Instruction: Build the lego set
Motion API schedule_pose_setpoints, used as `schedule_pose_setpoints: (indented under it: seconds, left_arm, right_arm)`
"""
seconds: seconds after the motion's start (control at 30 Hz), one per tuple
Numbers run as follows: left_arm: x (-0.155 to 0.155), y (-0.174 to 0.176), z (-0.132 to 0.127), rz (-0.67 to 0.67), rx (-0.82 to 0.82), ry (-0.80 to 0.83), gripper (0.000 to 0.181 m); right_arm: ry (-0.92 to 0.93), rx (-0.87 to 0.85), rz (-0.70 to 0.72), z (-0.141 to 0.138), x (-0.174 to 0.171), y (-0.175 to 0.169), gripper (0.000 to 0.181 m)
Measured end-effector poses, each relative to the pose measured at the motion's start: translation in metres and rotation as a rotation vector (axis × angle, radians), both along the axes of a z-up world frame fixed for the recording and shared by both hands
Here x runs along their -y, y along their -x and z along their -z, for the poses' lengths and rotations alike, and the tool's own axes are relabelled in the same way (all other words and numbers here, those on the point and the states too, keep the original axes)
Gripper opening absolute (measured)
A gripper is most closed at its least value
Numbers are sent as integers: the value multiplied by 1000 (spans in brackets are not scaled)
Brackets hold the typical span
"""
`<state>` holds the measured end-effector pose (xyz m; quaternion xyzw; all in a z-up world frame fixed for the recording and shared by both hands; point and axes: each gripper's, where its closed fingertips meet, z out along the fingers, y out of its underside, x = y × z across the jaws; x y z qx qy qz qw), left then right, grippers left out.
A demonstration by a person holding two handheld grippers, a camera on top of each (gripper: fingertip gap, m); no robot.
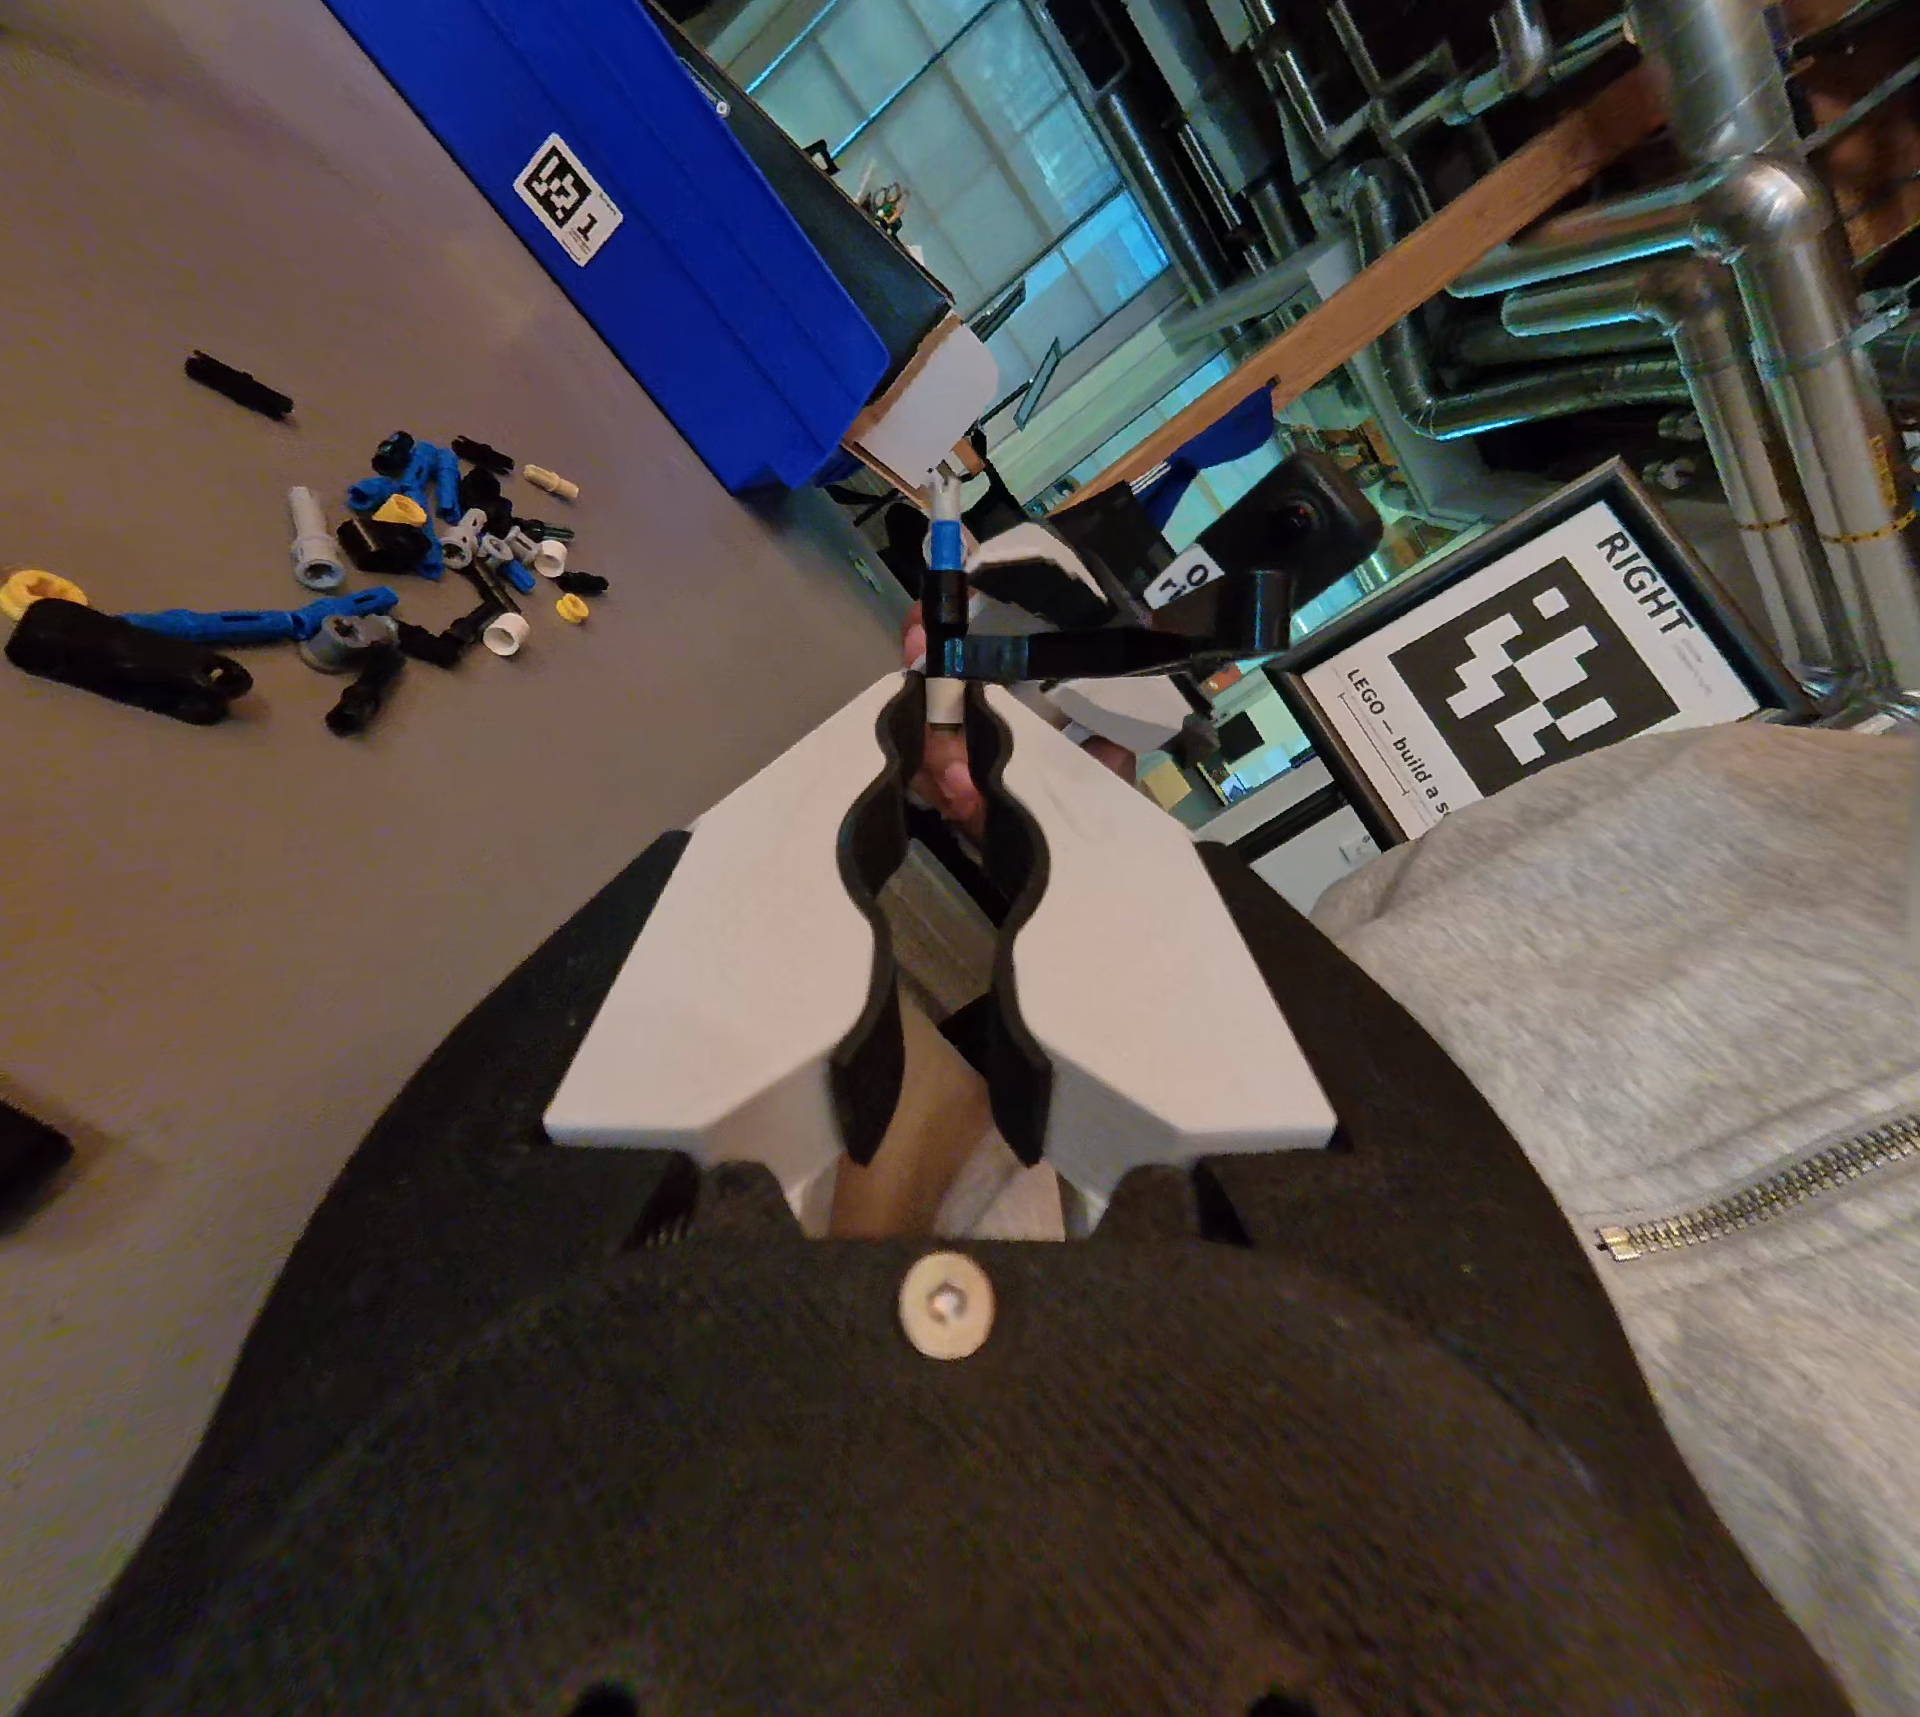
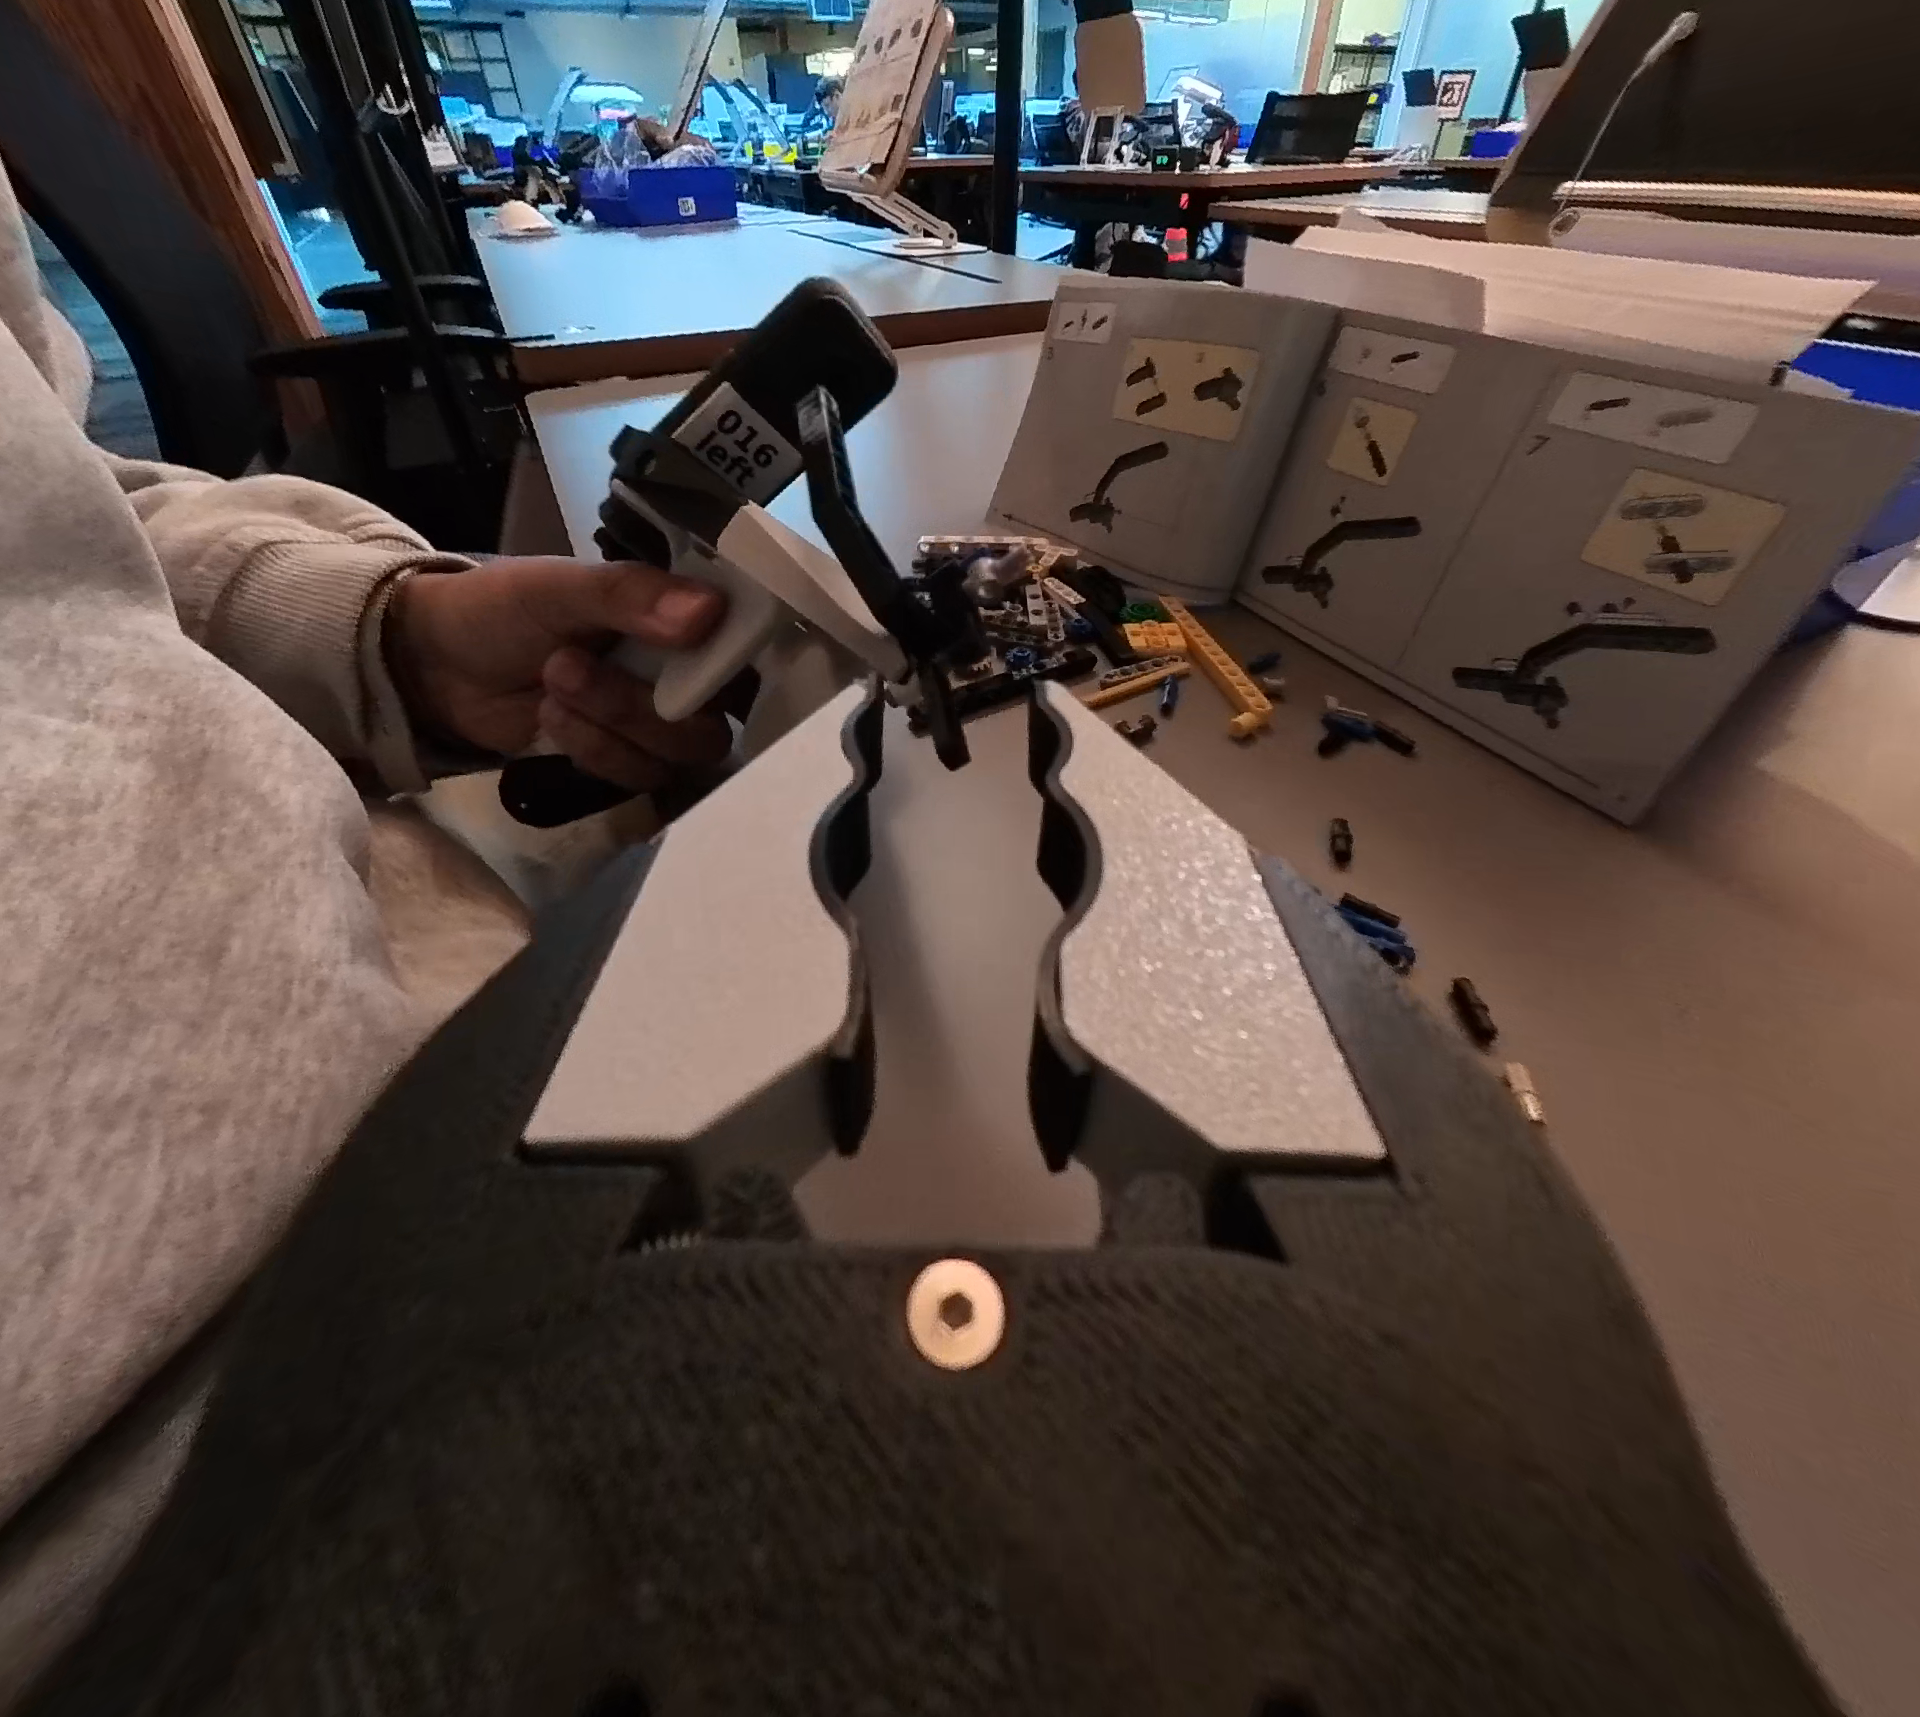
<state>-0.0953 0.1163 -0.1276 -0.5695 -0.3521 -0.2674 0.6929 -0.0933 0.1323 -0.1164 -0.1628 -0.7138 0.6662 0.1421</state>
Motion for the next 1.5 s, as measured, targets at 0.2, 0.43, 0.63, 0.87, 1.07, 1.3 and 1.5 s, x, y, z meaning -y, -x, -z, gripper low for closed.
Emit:
schedule_pose_setpoints:
  seconds: [0.2,0.43,0.63,0.87,1.07,1.3,1.5]
  left_arm:
    - [-3,-6,0,53,12,-4,4]
    - [-4,-8,0,74,15,-10,4]
    - [-3,-7,-1,66,14,-17,5]
    - [-2,-7,-2,65,15,-23,5]
    - [-1,-6,-3,67,18,-38,6]
    - [-1,-6,-3,63,24,-36,5]
    - [-2,-7,-2,73,24,-30,5]
  right_arm:
    - [-90,-31,-2,9,9,-5,17]
    - [-131,-57,6,13,13,-7,3]
    - [-126,-19,-25,14,14,-9,3]
    - [-99,59,-80,16,17,-14,4]
    - [9,165,-134,10,17,-16,1]
    - [47,109,-91,0,9,-10,12]
    - [141,141,15,-9,-7,8,27]
